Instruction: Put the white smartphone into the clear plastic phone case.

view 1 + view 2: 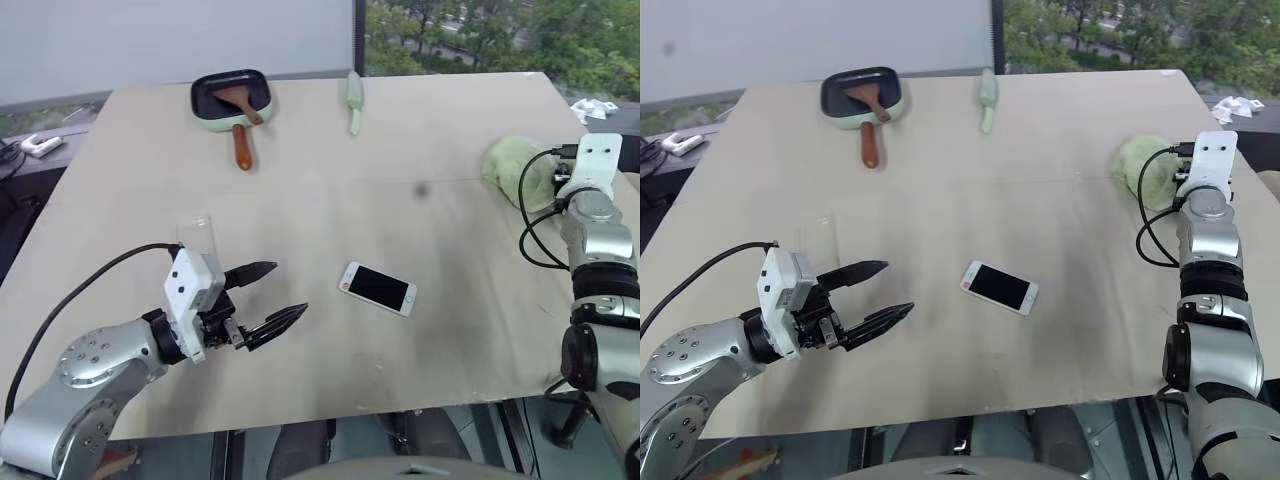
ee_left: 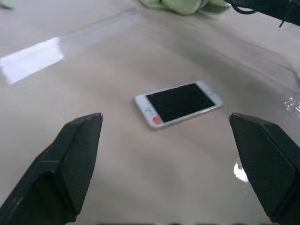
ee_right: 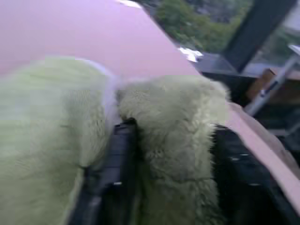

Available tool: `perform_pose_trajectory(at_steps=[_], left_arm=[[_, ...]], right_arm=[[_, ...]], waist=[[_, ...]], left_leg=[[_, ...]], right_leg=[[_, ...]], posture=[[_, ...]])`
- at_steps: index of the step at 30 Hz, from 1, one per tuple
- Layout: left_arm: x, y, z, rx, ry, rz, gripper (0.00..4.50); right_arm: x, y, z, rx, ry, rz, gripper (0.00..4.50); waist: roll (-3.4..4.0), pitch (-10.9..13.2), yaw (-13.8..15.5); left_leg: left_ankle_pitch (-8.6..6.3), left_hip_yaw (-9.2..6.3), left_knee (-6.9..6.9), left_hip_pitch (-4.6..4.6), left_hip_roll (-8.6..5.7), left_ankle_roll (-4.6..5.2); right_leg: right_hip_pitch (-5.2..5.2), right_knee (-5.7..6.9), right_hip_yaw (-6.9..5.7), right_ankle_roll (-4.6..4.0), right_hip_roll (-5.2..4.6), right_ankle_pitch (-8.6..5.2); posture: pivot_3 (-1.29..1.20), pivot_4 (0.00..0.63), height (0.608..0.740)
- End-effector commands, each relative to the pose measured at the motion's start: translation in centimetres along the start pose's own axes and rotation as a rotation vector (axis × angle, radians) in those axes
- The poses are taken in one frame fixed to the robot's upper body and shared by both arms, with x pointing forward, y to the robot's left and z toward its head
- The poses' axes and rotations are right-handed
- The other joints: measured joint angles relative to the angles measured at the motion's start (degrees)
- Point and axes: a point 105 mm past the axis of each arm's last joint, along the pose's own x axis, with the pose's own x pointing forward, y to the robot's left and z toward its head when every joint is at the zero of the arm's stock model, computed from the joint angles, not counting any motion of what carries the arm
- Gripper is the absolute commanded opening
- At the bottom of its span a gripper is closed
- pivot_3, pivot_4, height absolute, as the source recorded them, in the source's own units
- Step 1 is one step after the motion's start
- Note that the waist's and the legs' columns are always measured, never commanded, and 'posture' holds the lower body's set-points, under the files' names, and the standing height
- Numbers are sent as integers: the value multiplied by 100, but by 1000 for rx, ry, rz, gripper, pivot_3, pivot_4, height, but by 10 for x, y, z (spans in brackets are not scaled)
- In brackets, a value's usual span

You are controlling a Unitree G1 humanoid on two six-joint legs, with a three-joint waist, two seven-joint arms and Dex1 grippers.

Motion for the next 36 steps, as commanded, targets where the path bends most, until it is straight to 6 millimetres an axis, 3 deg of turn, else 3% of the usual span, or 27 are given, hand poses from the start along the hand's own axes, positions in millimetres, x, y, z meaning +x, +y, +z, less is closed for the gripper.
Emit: perform_pose_trajectory(at_steps=[1,2,3,12,16,19,22,23,25,27,31,36], left_arm=[[0,-1,5,44,-4,-1,4500],[0,0,6,46,-5,4,4500],[0,0,7,47,-8,10,4500],[-7,10,7,63,5,44,4500],[-7,13,6,67,7,49,4500],[-8,13,6,70,7,52,4500],[-11,16,5,65,6,64,4500],[-15,20,4,66,11,76,4500],[-28,35,-2,89,44,132,4500],[-40,48,-6,105,66,173,4500],[-61,72,-17,132,140,201,4500],[-72,100,-36,159,234,225,4500]], right_arm=[[-3,10,24,110,-107,54,3824],[-5,12,31,129,-147,62,4409],[-8,12,40,139,-192,69,4469],[-39,16,102,152,-508,161,4469],[-44,12,116,148,-548,166,4469],[-38,0,114,123,-520,129,4469],[-43,22,115,179,-507,316,4469],[-55,47,113,186,-495,494,4469],[-104,102,99,129,-473,925,4469],[-147,129,81,95,-422,1211,4469],[-192,144,50,42,-323,1473,4469],[-202,148,39,18,-289,1520,4469]], waist=[[7,4,-77],[11,7,-90],[14,8,-91],[18,11,-9],[18,11,43],[19,12,67],[19,11,71],[19,11,60],[19,11,39],[19,11,34],[25,16,121],[15,14,178]], left_leg=[[0,0,-7,4,0,1],[-1,2,-7,8,-1,2],[-1,3,-6,10,-2,2],[-1,-2,12,7,-9,3],[-1,-3,11,9,-8,2],[-1,0,11,8,-9,2],[-1,-2,12,5,-10,2],[-1,-2,12,6,-10,2],[-1,0,7,9,-5,3],[-2,-1,-5,23,6,4],[-2,-18,-8,19,13,4],[-2,-10,15,18,-8,4]], right_leg=[[0,3,0,0,1,0],[-1,9,3,0,5,0],[0,12,5,0,5,0],[3,21,1,3,-1,1],[3,23,0,2,0,1],[3,21,2,2,-2,1],[3,17,0,2,-4,0],[3,18,0,2,-3,0],[3,19,2,2,0,0],[5,20,1,-3,2,-3],[4,23,-22,-16,2,-10],[14,15,-22,-13,-6,-11]], posture=[[0,150,740],[0,150,740],[0,150,740],[0,150,740],[0,150,740],[0,150,740],[0,150,740],[0,150,740],[0,150,740],[0,150,740],[0,150,740],[0,150,740]])
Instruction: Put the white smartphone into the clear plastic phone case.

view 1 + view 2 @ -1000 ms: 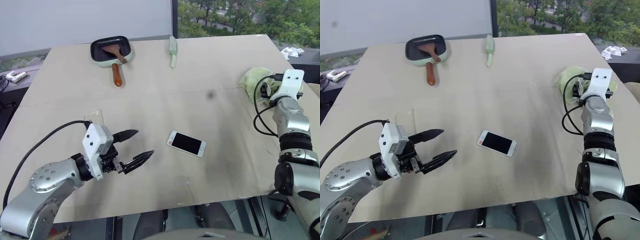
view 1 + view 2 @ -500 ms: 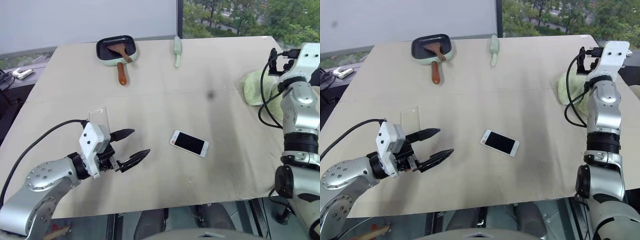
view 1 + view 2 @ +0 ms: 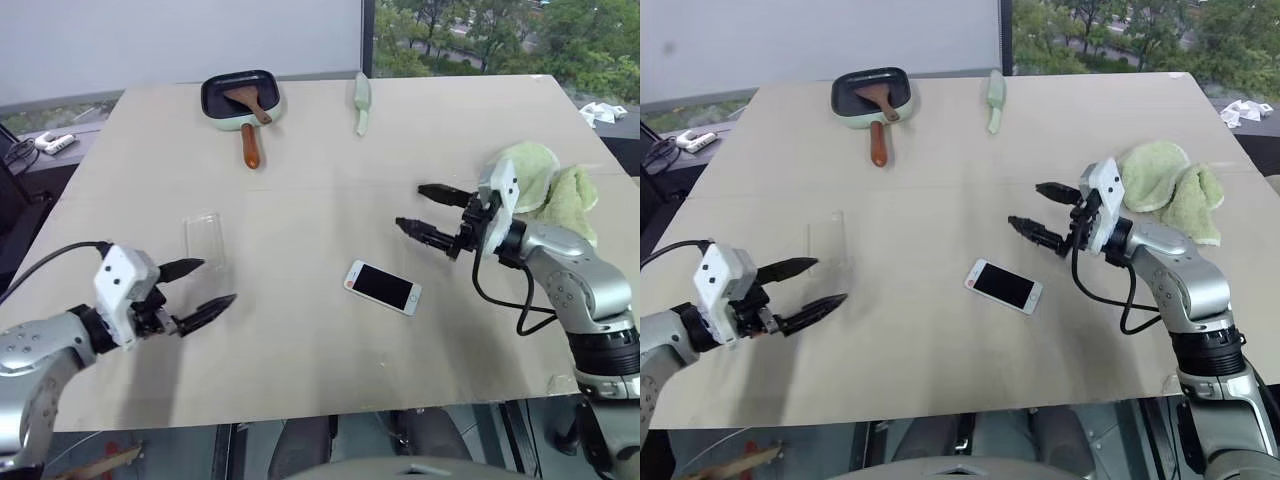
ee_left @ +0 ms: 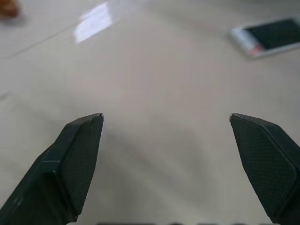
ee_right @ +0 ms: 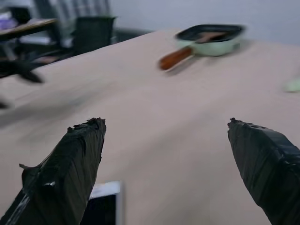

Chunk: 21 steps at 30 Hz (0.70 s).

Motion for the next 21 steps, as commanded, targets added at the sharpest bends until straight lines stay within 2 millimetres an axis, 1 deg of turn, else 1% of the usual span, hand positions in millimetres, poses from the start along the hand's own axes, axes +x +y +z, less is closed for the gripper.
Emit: perform_pose_trajectory(at_steps=[1,5,8,11,15,16,17,18,19,21], left_arm=[[-1,11,-4,59,29,-1,4500],[12,28,-17,16,32,20,4500],[24,32,-27,5,55,0,4500],[35,38,-39,-17,88,-7,4500],[44,42,-51,-52,139,-27,4500],[46,42,-53,-59,151,-33,3966],[47,42,-56,-61,163,-36,3666],[47,43,-57,-62,173,-35,3168],[48,44,-58,-68,178,-33,2775],[51,44,-55,-88,169,-32,1751]], right_arm=[[0,10,12,-29,-27,46,4469],[-2,18,10,-36,-12,73,4469],[-5,22,8,-51,8,86,4469],[-8,30,3,-83,38,122,4469],[-12,40,0,-108,54,166,4469],[-12,42,-1,-113,55,175,4500],[-13,43,-1,-116,54,180,4500],[-13,44,-1,-119,51,184,4500],[-13,45,0,-120,48,186,4500],[-12,46,1,-125,42,189,4500]], waist=[[-1,0,11],[-3,0,44],[-3,0,41],[-5,0,42],[-6,-2,26],[-7,-2,28],[-7,-2,22],[-6,-2,22],[-6,-3,21],[-5,-4,25]], left_leg=[[0,4,2,0,-1,0],[0,-1,0,-1,0,0],[0,-12,-2,-5,1,-1],[0,-11,-3,-8,1,-1],[0,-10,0,-8,0,-1],[0,-8,0,-4,0,-1],[0,-9,0,0,0,-1],[0,-8,0,3,1,-1],[0,-8,0,6,1,-1],[0,-6,1,7,1,-1]], right_leg=[[0,0,3,0,0,0],[-4,6,-1,2,1,1],[-6,11,-14,2,1,2],[-8,9,-15,2,0,2],[-7,11,-14,3,-1,2],[-6,15,-12,3,0,2],[-4,17,-13,3,0,2],[-3,18,-11,3,2,2],[-2,20,-10,3,2,2],[-1,21,-8,3,2,2]], posture=[[0,150,740],[0,150,740],[0,150,740],[0,150,740],[0,150,740],[0,150,740],[0,150,740],[0,150,740],[0,150,740],[0,150,740]])
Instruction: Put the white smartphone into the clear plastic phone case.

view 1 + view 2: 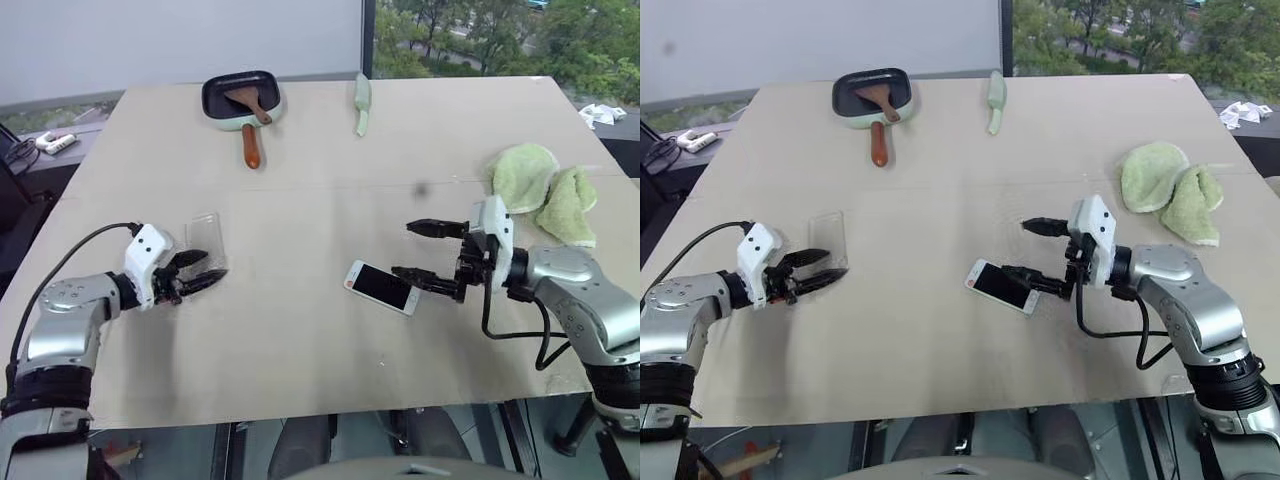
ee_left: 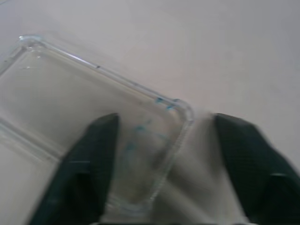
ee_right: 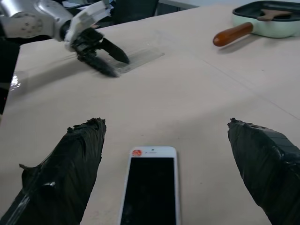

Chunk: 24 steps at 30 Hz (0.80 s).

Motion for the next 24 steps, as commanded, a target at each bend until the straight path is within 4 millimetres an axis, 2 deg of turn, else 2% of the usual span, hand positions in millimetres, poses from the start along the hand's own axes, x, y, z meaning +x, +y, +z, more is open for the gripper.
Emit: perform_pose_trajectory(at_steps=[1,3,4,10,16,21,24], left_arm=[[6,-6,-12,-60,53,-21,1203],[8,-10,-4,-75,29,-24,402],[9,-12,0,-80,19,-26,165],[7,-25,18,-98,-13,-35,165],[13,-35,50,-173,-83,42,165],[37,-52,92,-281,-158,163,165],[54,-51,117,-356,-257,337,165]], right_arm=[[0,6,14,-62,-40,25,4500],[1,6,15,-64,-47,25,4500],[1,6,16,-65,-48,26,4500],[3,7,17,-74,-57,39,4500],[4,3,16,-92,-65,33,4500],[4,0,15,-99,-67,21,4500],[4,0,14,-100,-68,19,4500]], waist=[[1,-1,6],[1,-2,8],[1,-2,7],[1,-1,16],[-6,2,27],[-11,2,40],[-17,0,38]], left_leg=[[0,0,0,0,-1,0],[0,-1,0,2,0,0],[0,-2,1,2,0,0],[0,-3,2,-4,0,0],[0,-10,4,-13,-1,0],[0,-15,12,-15,-2,-1],[0,-15,17,-21,-6,-1]], right_leg=[[1,0,0,0,-1,0],[1,4,0,0,-1,0],[1,5,0,0,-1,0],[0,0,0,1,-5,0],[-2,-3,-7,1,-9,1],[0,2,-9,5,-8,3],[-1,0,-6,12,-9,8]], posture=[[0,150,740],[0,150,740],[0,150,740],[0,150,740],[0,150,740],[0,150,740],[0,150,740]])
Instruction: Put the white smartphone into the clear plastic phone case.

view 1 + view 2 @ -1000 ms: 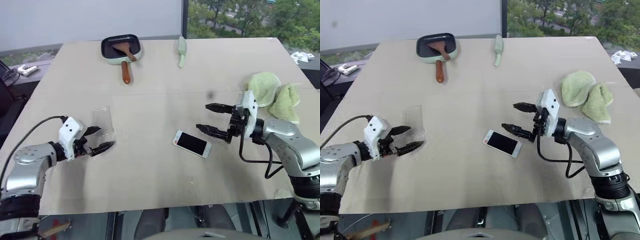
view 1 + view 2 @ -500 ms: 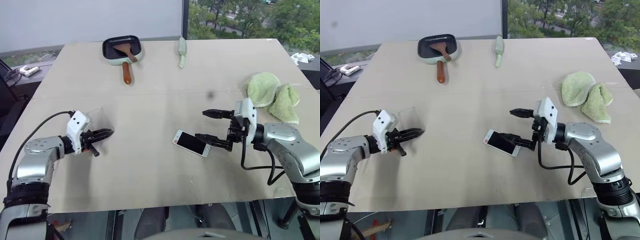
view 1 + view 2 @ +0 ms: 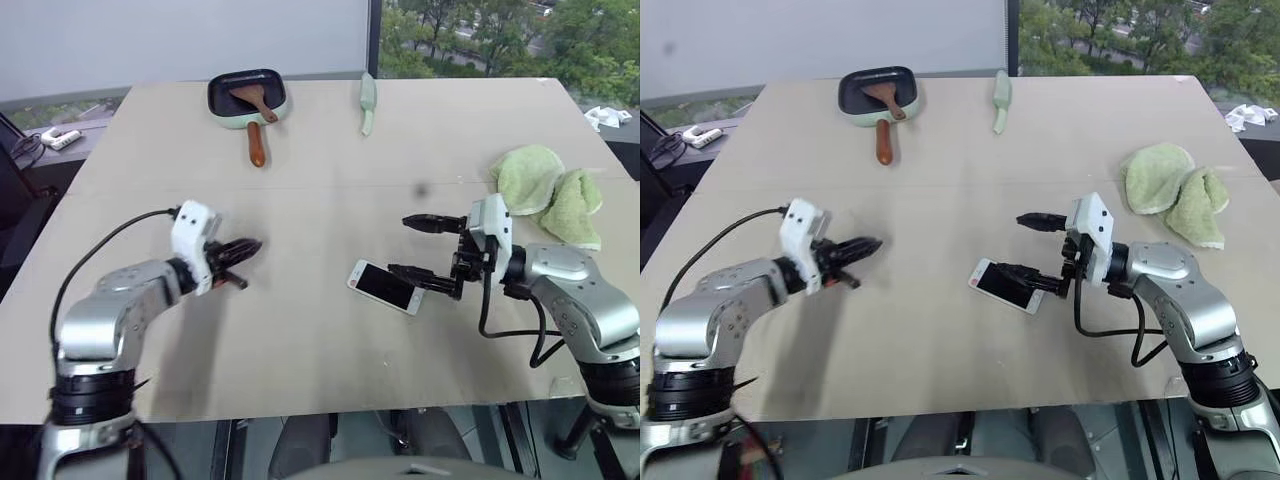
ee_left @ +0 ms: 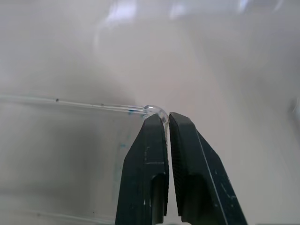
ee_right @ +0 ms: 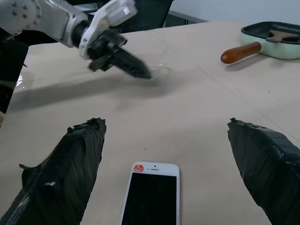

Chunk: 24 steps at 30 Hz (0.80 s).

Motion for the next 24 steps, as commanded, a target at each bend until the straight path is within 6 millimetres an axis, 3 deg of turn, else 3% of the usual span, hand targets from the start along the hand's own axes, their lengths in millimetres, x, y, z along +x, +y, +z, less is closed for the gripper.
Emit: perform_pose_trajectory(at_steps=[1,3,8,13,16,18,22,24], left_arm=[[9,0,27,-33,-131,233,165],[18,-2,22,-80,-81,379,165],[43,-32,24,-180,-40,403,165],[59,-37,22,-175,0,458,165],[62,-36,21,-213,21,476,1411],[61,-37,22,-212,29,492,2496],[59,-40,42,-169,-39,449,4416],[57,-54,63,-106,-147,281,4416]], right_arm=[[1,0,10,-45,-31,6,4500],[1,1,10,-48,-32,4,4500],[4,1,12,-53,-40,-1,4500],[3,-1,12,-58,-41,-8,4500],[1,-2,13,-61,-40,-15,4500],[0,-2,12,-61,-39,-19,4500],[1,-2,11,-60,-37,-18,4500],[2,-1,11,-59,-41,-17,4500]], waist=[[-2,-1,3],[-11,-6,-5],[-14,-6,2],[-14,-6,-7],[-15,-6,-4],[-16,-6,0],[-16,-5,3],[-16,-5,-10]], left_leg=[[0,2,2,0,-1,0],[0,0,6,-6,-2,-1],[1,-1,7,-11,-4,-2],[8,-1,8,-10,-9,-14],[13,0,8,-11,-10,-24],[15,-1,8,-15,-10,-27],[16,-2,8,-17,-11,-29],[17,-1,8,-16,-11,-30]], right_leg=[[0,-1,2,1,0,1],[-3,-1,2,4,-1,3],[-6,-2,5,5,1,4],[-6,0,7,6,2,5],[-6,-2,7,6,2,5],[-7,-5,6,6,1,4],[-7,-6,6,6,0,4],[-7,-4,6,6,1,5]], posture=[[0,150,740],[0,150,740],[0,150,740],[0,150,740],[0,150,740],[0,150,740],[0,150,740],[0,150,740]])
